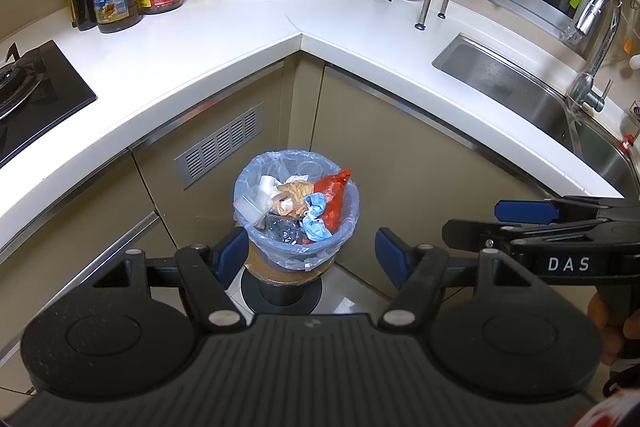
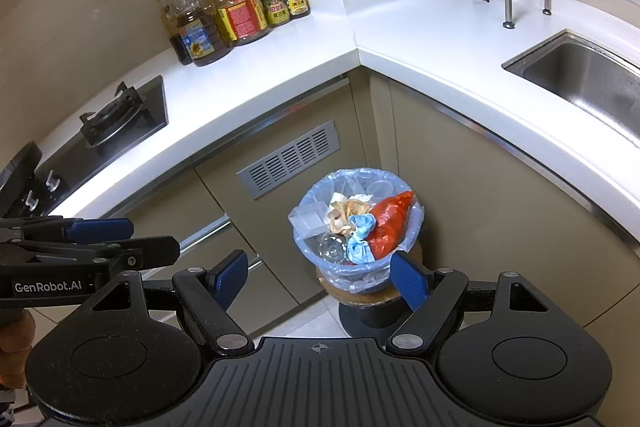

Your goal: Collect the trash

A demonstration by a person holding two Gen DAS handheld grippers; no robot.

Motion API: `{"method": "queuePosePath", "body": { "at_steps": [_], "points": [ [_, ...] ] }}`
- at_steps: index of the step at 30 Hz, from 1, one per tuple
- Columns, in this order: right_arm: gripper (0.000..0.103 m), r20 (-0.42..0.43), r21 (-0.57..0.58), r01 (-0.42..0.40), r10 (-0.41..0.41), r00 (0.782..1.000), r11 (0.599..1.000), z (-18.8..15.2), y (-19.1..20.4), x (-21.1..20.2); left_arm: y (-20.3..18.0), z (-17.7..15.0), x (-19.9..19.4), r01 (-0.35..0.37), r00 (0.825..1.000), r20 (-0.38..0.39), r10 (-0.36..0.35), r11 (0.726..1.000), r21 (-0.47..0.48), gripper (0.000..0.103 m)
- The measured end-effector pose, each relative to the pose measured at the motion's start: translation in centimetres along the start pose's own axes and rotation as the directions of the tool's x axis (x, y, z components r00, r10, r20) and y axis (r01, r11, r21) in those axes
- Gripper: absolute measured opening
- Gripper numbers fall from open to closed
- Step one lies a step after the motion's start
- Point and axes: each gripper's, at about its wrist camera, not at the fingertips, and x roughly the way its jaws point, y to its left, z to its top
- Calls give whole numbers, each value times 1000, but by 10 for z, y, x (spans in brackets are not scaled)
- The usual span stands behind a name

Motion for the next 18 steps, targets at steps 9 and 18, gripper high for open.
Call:
{"method": "queuePosePath", "body": {
  "at_steps": [9, 18],
  "points": [
    [78, 0, 0, 0, 0, 1000, 1000, 0, -1, 0, -2, 0, 1, -1, 1000, 0, 1, 1000, 0, 68],
    [78, -1, 0, -1, 1, 1000, 1000, 1, -1, 0, -2, 0, 1, -2, 1000, 0, 2, 1000, -2, 68]
  ]
}}
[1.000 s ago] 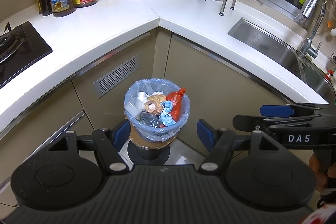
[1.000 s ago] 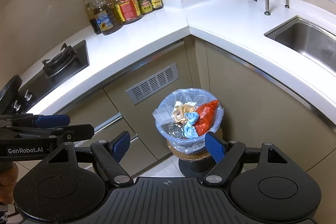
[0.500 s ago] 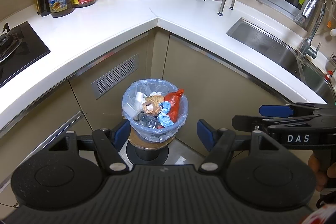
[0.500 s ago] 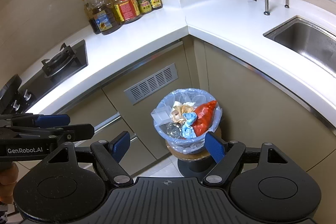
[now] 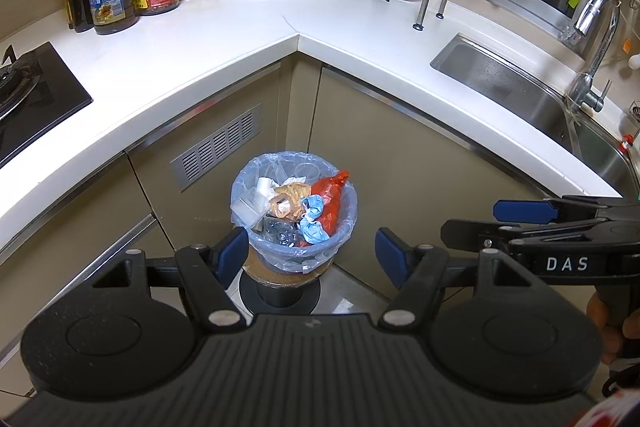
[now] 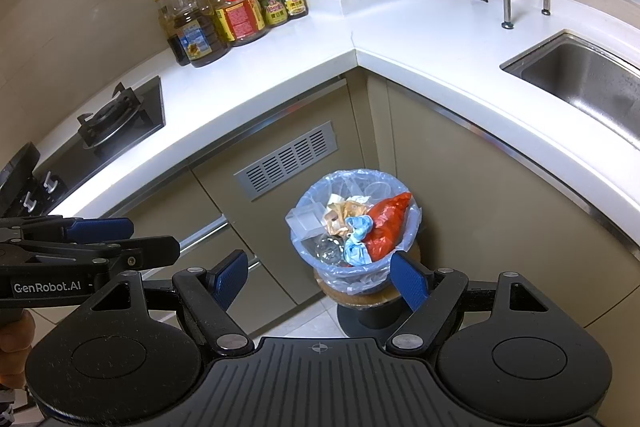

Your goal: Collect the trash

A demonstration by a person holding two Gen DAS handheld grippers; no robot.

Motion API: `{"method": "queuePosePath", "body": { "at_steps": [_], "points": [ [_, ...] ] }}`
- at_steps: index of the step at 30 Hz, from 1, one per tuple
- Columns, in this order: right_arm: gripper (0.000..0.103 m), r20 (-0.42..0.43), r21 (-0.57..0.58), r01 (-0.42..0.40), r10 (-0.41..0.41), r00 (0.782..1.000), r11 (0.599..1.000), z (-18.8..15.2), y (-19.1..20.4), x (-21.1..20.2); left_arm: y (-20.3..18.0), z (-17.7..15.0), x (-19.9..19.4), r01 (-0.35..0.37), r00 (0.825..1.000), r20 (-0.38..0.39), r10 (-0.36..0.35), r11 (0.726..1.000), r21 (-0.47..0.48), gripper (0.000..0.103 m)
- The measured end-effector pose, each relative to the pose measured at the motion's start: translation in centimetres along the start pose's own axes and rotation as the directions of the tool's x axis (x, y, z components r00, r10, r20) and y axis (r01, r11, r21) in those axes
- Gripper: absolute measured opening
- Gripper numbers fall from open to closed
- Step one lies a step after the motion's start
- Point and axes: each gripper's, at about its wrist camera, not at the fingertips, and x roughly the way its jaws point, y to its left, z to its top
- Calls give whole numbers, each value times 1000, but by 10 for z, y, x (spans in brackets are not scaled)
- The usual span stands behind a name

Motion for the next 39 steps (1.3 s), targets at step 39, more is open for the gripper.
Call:
{"method": "queuePosePath", "body": {
  "at_steps": [39],
  "points": [
    [78, -1, 4, 1, -1, 1000, 1000, 2, -3, 0, -2, 2, 3, -1, 1000, 1, 1, 1000, 1, 68]
  ]
}}
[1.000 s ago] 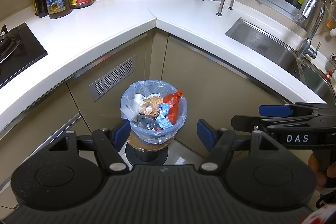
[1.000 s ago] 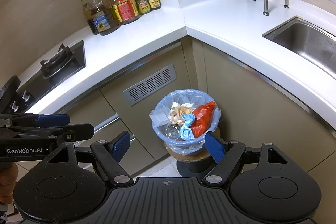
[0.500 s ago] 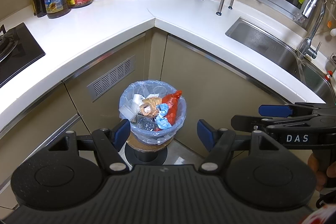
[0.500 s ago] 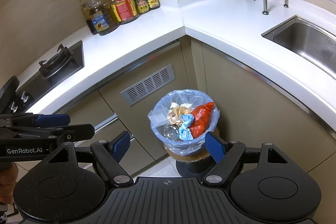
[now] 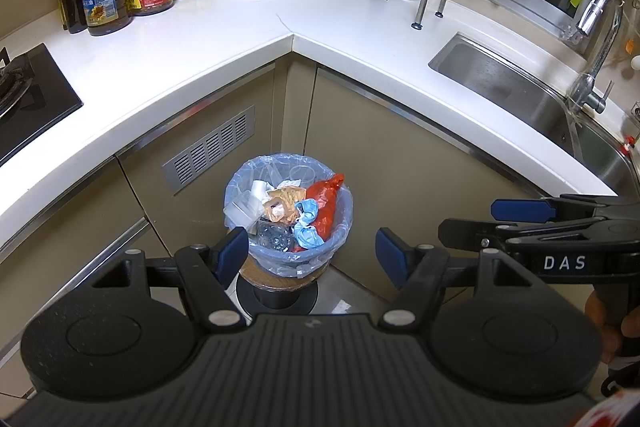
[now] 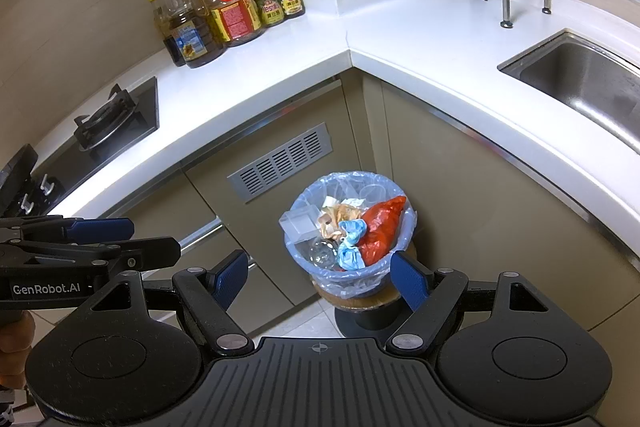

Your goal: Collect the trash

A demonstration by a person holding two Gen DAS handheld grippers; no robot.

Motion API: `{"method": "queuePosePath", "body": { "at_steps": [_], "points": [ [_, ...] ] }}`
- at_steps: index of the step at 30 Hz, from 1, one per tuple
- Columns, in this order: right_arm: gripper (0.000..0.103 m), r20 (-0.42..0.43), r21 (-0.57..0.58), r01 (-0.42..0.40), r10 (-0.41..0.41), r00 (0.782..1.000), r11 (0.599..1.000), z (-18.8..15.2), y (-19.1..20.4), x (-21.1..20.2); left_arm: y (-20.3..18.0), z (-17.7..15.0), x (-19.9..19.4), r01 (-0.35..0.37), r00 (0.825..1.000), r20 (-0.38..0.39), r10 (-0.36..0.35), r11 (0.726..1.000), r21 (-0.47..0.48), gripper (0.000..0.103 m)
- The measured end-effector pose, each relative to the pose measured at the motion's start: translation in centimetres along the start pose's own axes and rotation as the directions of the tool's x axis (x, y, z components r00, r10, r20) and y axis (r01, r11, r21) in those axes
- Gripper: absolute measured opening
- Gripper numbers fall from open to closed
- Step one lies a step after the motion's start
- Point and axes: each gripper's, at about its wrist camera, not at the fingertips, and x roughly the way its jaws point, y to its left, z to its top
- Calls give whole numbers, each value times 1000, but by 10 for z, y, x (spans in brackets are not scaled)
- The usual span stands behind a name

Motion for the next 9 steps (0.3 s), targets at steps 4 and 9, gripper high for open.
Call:
{"method": "queuePosePath", "body": {
  "at_steps": [4, 9],
  "points": [
    [78, 0, 2, 1, -1, 1000, 1000, 0, 1, 0, -3, 0, 1, 1, 1000, 6, -1, 1000, 0, 68],
    [78, -3, 4, 0, 0, 1000, 1000, 0, -1, 3, -5, -1, 2, -1, 1000, 3, 1, 1000, -3, 70]
  ]
}}
